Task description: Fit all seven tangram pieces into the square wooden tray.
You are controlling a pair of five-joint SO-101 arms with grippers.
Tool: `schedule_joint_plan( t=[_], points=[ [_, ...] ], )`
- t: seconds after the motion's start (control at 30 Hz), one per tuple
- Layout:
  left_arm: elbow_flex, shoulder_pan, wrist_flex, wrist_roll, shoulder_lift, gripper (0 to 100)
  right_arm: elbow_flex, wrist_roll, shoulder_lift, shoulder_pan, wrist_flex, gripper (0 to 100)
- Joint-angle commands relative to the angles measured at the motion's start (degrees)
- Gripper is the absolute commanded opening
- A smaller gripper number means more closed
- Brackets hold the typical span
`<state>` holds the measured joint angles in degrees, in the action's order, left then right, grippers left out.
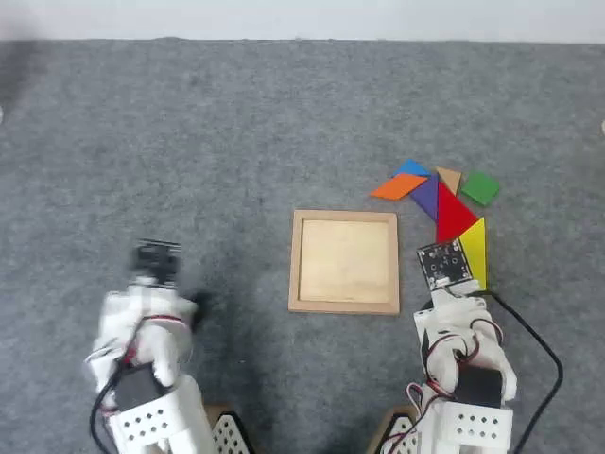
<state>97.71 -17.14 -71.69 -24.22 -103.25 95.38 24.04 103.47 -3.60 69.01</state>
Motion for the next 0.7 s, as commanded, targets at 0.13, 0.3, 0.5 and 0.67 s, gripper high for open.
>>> schedule_joint_plan(
  t=[0.13, 0.3, 0.5, 0.67],
  points=[
    [-1.3, 1.6, 0.1, -0.4, -1.0, 37, 1.1, 0.2, 0.4, 1.5, 0.0, 3.3],
    [-1.3, 3.4, -1.1, -0.4, -1.0, 37, 1.1, 0.3, 0.3, 3.6, 0.3, 3.2],
    [-1.3, 3.1, -1.3, -0.4, -1.0, 37, 1.1, 0.3, 0.1, 3.5, 0.4, 3.4],
    [-1.3, 3.1, -1.1, -0.4, -1.0, 37, 1.1, 0.4, 0.5, 3.8, -0.1, 3.4]
  ],
)
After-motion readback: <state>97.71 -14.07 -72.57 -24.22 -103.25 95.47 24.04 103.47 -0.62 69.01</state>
